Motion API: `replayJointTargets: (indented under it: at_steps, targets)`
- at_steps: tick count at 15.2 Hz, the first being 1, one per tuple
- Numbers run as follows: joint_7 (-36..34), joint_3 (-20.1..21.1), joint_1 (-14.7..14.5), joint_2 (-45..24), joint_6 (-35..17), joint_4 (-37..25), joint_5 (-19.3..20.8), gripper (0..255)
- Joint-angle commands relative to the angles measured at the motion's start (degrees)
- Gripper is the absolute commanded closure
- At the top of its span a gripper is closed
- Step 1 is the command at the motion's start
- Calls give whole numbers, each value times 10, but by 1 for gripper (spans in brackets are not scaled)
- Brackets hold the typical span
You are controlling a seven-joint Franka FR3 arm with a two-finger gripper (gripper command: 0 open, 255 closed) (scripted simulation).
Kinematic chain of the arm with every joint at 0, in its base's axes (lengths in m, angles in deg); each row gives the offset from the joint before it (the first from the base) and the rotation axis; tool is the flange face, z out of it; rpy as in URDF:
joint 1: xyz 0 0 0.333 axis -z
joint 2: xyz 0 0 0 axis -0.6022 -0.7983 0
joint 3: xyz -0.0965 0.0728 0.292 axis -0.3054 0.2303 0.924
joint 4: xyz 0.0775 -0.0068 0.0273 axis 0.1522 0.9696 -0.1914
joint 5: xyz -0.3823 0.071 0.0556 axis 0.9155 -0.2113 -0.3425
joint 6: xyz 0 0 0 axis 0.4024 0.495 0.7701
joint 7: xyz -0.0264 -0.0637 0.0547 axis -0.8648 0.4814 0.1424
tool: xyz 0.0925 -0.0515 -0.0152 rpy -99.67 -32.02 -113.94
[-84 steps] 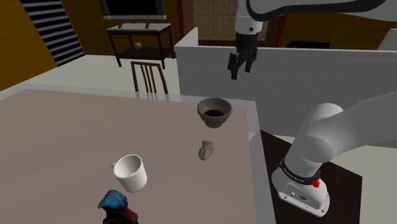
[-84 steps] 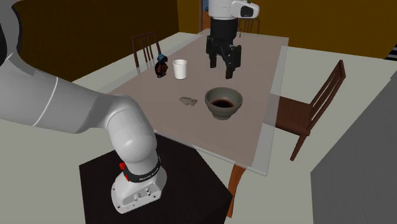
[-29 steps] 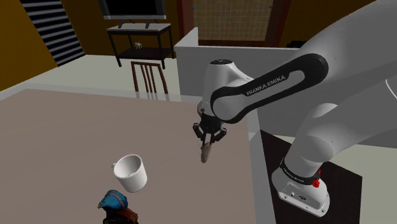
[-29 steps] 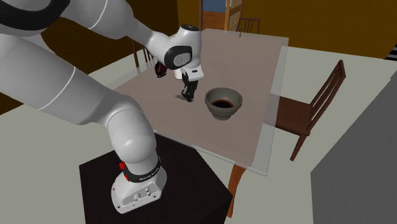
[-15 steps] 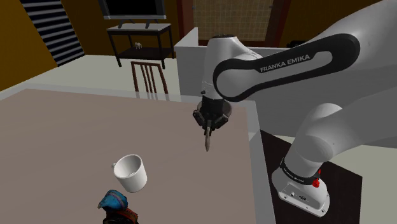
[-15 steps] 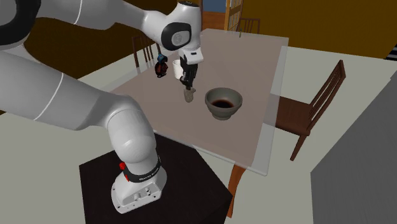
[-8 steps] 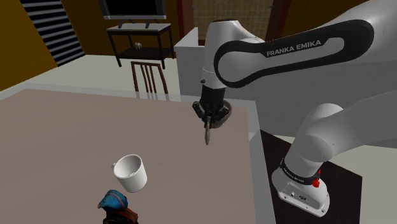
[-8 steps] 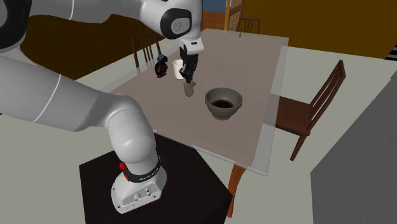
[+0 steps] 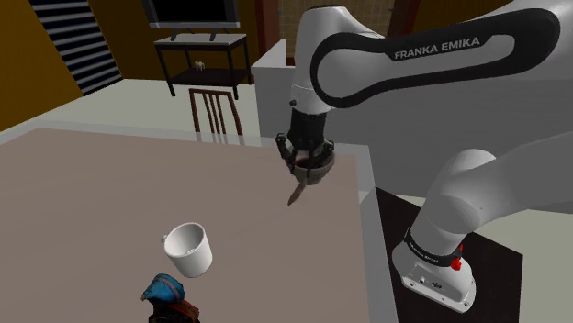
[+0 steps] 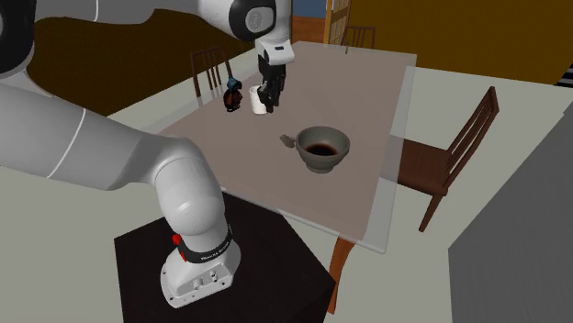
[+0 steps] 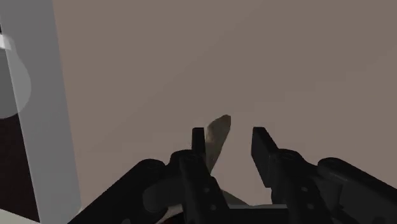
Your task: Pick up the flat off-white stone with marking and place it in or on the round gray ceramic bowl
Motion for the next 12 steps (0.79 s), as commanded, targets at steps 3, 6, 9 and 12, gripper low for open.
replayJointTargets:
  at_steps: [3,6,9,12]
  targets:
    - [-52,72,7,45,-138,87,1,0]
    - [-60,93,11,39,-179,107,-4,0]
    - [-59,104,13,20,-209,119,-10,0]
    - [-58,115,16,2,-236,128,-14,0]
